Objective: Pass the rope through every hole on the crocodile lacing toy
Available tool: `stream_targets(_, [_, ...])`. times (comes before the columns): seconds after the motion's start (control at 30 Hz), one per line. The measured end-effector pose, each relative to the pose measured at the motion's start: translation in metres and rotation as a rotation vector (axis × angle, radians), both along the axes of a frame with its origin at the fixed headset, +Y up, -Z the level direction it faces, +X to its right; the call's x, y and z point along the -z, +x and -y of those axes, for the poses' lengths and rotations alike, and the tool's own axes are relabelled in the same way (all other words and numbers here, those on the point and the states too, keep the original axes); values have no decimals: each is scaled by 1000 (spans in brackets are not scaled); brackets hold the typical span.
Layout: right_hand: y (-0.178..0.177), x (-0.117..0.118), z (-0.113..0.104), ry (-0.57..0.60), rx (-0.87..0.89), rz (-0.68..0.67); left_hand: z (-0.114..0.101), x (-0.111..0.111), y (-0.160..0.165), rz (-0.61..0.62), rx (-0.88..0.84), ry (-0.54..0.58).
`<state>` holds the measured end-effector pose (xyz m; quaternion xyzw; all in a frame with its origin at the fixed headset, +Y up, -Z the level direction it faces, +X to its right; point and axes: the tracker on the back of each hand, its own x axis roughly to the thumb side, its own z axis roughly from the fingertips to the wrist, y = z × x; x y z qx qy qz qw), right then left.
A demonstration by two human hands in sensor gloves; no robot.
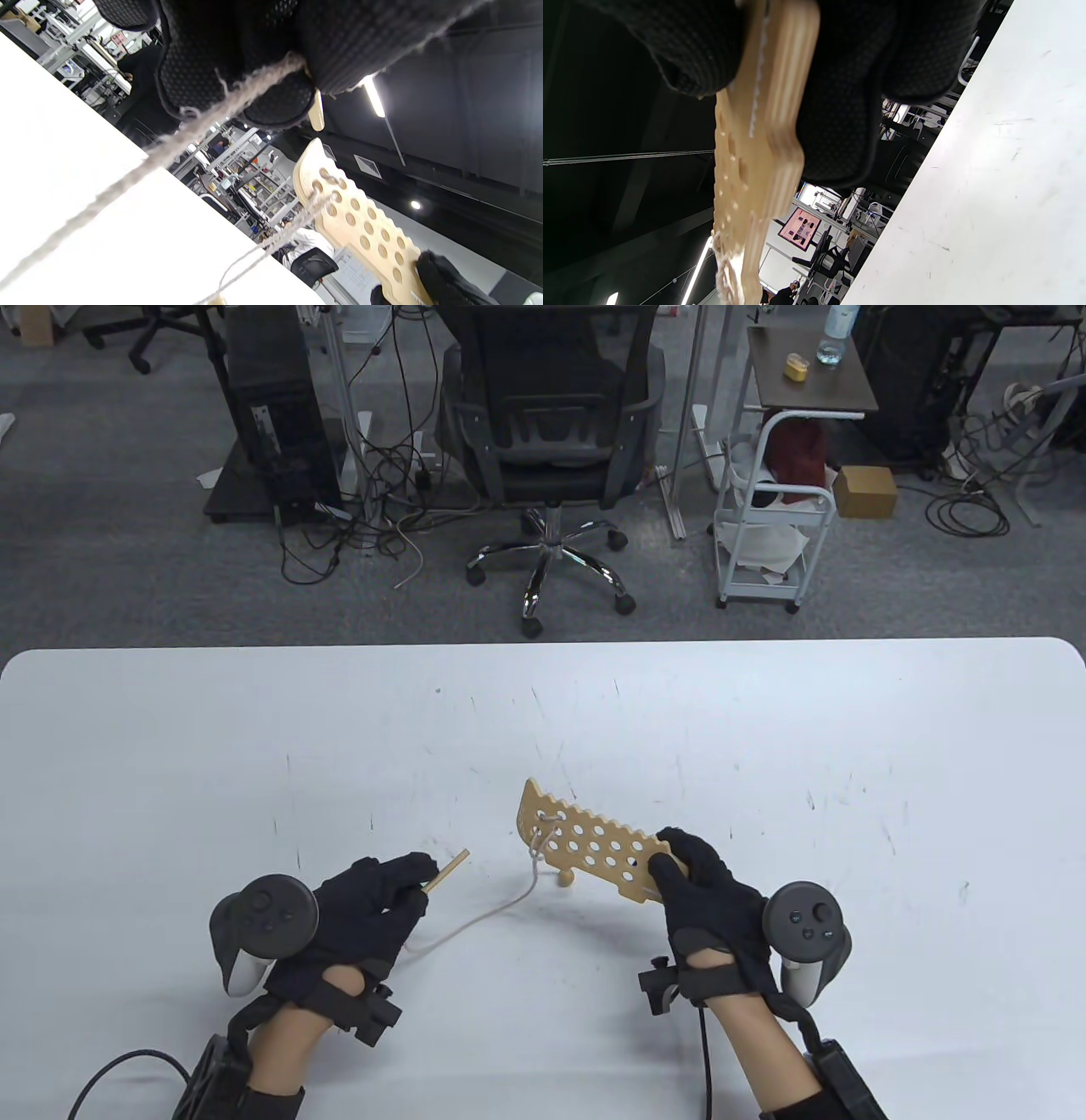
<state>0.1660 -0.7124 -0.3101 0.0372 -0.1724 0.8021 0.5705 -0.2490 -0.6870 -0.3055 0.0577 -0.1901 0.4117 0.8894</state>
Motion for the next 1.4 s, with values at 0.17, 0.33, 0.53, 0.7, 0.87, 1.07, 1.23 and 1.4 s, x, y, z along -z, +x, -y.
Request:
stream_targets(0.17, [-9,-4,-1,8,-20,-41,1,-3,10,35,20,-2])
stream_targets(0.33, [-18,-9,-2,19,-40,-80,2,-5,17,71,33,-6])
stream_targets(0.53, [-25,-13,-4,32,-49,-110,3,-7,25,102,55,-13])
stream_targets(0.7, [-27,-14,-4,36,-54,-118,1,-9,27,102,67,-9])
stream_targets(0.87, [-30,-15,-4,43,-60,-138,2,-9,28,106,63,-16])
stream_targets(1.07, [-33,-18,-5,55,-73,-140,3,-9,28,103,65,-13])
stream_targets(1.23, [-35,-18,-2,50,-85,-147,2,-11,31,81,53,26])
stream_targets(1.4, [-36,-18,-2,50,-89,-145,2,-13,32,31,77,69])
